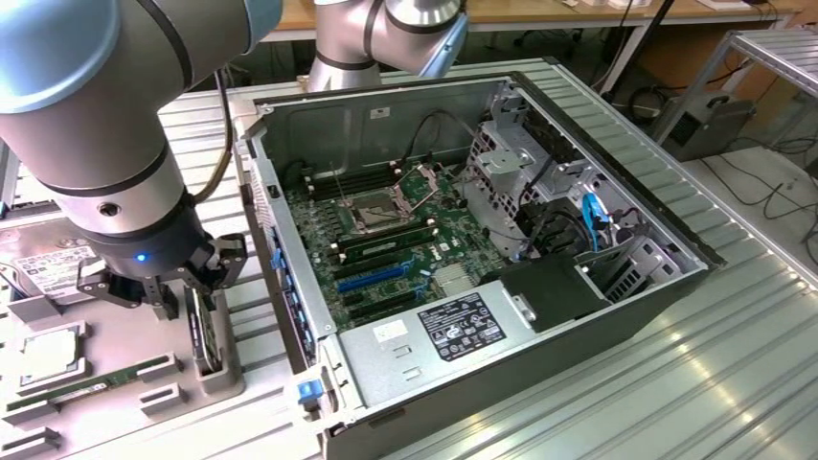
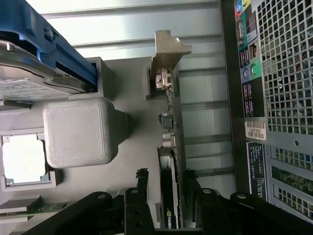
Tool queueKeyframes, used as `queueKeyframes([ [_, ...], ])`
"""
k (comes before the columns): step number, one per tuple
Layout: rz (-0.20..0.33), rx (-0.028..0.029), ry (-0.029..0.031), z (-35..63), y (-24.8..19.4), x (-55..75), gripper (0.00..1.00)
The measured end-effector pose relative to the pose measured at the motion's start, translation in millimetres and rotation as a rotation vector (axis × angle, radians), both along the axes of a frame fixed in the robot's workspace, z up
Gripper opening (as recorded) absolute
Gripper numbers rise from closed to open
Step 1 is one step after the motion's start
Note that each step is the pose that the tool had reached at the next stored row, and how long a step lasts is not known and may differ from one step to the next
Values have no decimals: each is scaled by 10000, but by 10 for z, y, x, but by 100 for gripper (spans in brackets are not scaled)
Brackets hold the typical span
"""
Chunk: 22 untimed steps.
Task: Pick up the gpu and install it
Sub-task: 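Pick up the gpu and move the gpu toward the slot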
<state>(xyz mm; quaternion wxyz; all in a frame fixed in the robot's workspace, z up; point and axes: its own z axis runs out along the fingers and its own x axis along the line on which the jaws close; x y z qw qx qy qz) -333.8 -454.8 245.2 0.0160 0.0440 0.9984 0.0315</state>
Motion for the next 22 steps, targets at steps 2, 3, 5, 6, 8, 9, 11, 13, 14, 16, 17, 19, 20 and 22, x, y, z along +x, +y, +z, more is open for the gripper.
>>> queueKeyframes([
  [2,0,12,-1,-7,13,0,42],
  [3,1,23,-1,-10,15,0,42],
  [5,1,48,1,-14,17,0,42],
  [6,1,50,-2,-16,18,0,42],
  [8,1,51,-1,-19,17,0,42],
  [9,1,51,-1,-19,17,0,42],
  [11,0,50,0,-20,18,0,41],
  [13,2,47,-1,-20,17,0,34],
  [14,2,47,-1,-21,17,0,27],
  [16,4,47,-1,-21,17,0,27],
  [17,18,48,-1,-22,17,0,27],
  [19,171,48,-1,-22,18,0,27],
  [20,296,49,-1,-22,18,-1,27],
  [22,652,48,0,-22,18,0,27],
])
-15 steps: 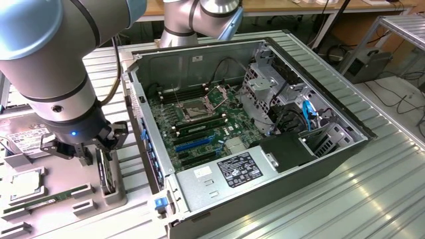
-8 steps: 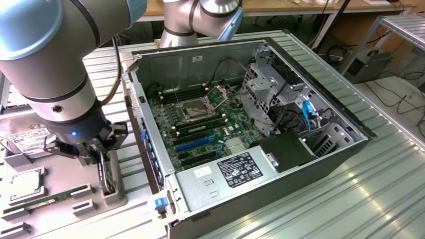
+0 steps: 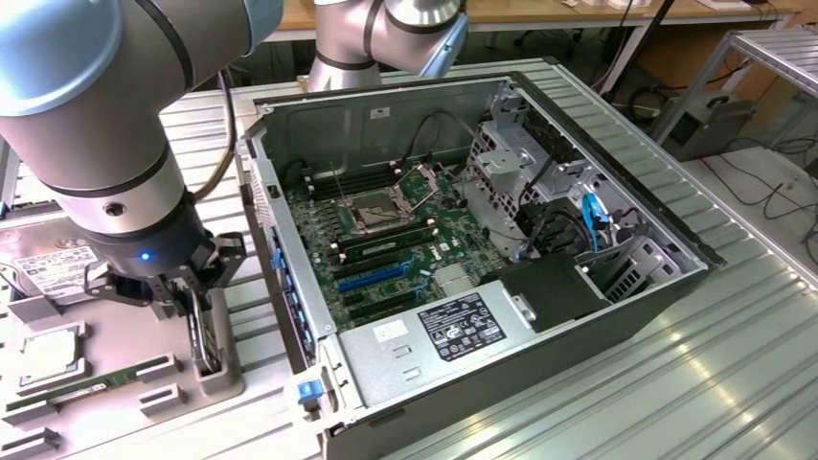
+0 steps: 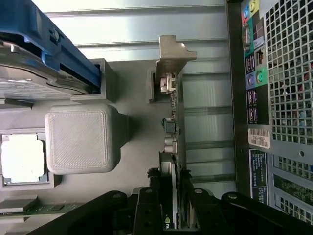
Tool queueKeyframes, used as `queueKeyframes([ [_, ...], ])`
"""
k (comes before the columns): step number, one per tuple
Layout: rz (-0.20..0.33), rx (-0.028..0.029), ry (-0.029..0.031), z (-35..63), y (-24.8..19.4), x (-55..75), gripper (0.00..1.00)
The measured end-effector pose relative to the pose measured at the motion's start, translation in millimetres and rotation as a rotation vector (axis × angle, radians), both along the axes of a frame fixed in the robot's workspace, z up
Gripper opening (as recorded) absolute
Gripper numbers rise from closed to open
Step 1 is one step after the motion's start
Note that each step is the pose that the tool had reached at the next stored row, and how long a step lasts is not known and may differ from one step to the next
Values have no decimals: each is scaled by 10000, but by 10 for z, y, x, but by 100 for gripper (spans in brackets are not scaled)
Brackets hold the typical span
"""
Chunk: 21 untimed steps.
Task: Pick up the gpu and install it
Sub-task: 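Pick up the gpu and move the gpu toward the slot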
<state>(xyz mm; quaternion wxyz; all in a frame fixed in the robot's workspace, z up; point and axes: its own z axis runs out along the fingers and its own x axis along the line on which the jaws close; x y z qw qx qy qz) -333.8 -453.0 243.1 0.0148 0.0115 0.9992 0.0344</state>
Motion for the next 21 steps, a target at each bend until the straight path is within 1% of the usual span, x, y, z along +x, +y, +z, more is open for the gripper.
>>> queueKeyframes([
  [6,272,0,-1,0,0,0,26],
  [12,280,0,-1,4,0,0,26],
  [14,282,3,-1,38,0,0,26],
  [17,289,11,0,119,0,0,26],
  [21,296,22,-1,282,0,0,26],
])
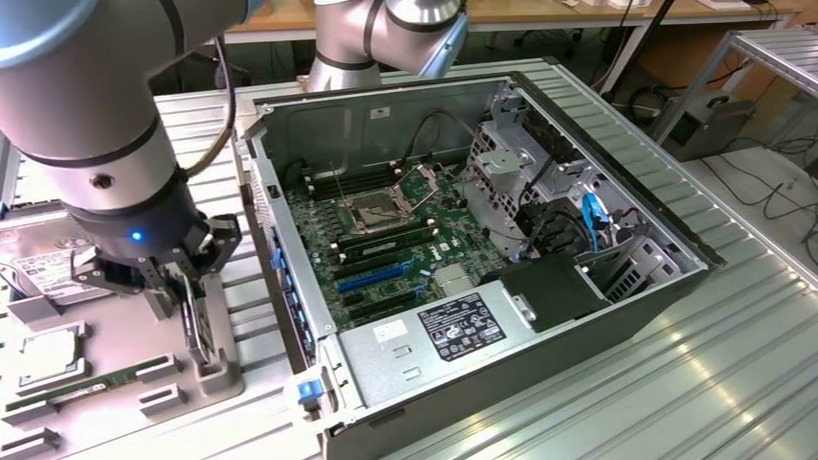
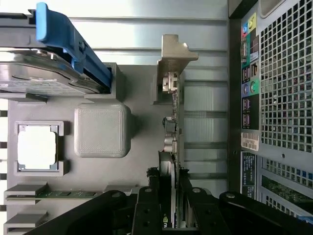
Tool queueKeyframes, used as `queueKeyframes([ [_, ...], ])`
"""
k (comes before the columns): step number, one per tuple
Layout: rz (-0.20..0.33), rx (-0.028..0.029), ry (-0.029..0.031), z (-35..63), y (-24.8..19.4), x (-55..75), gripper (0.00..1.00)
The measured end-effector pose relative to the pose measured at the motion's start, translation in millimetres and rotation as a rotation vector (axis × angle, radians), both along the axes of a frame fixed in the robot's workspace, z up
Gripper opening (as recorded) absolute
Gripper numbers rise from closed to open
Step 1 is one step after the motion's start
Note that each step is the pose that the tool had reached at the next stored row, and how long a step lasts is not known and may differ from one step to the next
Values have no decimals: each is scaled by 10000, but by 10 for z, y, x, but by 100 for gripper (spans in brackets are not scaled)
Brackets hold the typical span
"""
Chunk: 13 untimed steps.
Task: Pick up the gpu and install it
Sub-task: 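Pick up the gpu and move the gpu toward the slot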
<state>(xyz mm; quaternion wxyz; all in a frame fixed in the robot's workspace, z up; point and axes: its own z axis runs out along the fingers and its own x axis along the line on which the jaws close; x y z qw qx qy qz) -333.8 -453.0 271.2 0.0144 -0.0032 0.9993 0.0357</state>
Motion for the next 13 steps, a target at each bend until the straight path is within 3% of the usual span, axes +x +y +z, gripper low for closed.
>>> queueKeyframes([
  [8,7,4,0,353,0,5,26],
  [13,7,4,2,653,-6,27,26],
])
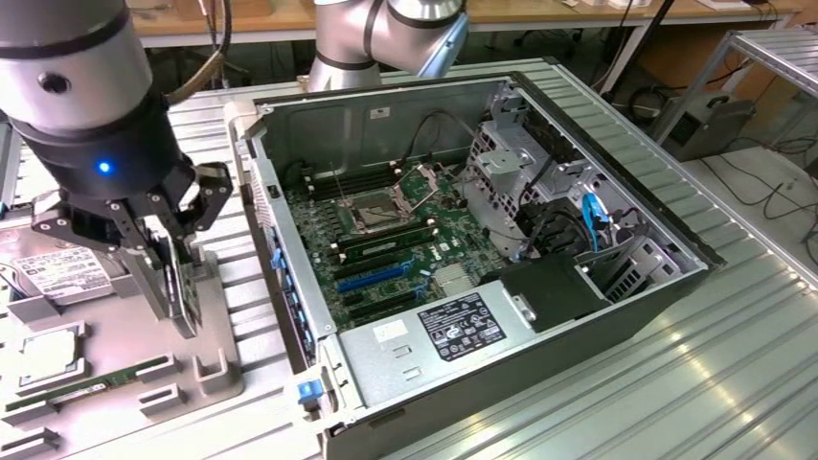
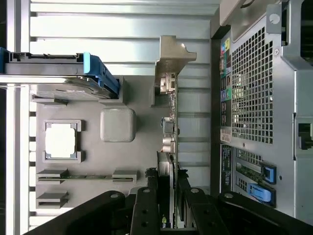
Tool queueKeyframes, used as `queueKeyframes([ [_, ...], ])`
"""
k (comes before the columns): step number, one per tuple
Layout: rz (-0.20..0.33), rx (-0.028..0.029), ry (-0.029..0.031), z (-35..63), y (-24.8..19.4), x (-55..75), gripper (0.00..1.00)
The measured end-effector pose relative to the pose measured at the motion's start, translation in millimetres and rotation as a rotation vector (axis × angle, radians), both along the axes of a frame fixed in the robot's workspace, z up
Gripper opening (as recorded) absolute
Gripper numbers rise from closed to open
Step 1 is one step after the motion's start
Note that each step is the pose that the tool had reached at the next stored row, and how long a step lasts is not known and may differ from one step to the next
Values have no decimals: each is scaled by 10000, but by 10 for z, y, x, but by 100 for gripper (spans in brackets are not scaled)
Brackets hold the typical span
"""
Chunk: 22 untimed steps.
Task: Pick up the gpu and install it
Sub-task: 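Pick up the gpu and move the gpu toward the slot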
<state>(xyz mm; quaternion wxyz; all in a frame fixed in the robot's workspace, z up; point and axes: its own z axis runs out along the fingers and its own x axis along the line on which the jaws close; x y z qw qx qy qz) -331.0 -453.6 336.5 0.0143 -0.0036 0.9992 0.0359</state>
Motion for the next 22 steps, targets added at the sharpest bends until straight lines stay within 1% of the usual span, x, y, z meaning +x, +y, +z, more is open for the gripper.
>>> queueKeyframes([
  [3,-1,0,3,144,-4,17,26],
  [7,0,1,23,348,-32,73,26],
  [9,-1,0,52,562,-63,154,26],
  [12,0,0,75,697,-85,230,26],
  [14,0,-1,104,790,-102,294,26],
  [16,0,0,149,897,-120,386,26],
  [17,0,0,179,963,-130,450,26],
  [18,0,1,217,1051,-143,537,26],
  [20,0,5,253,1122,-152,646,26],
  [22,0,8,272,1153,-156,781,26],
])
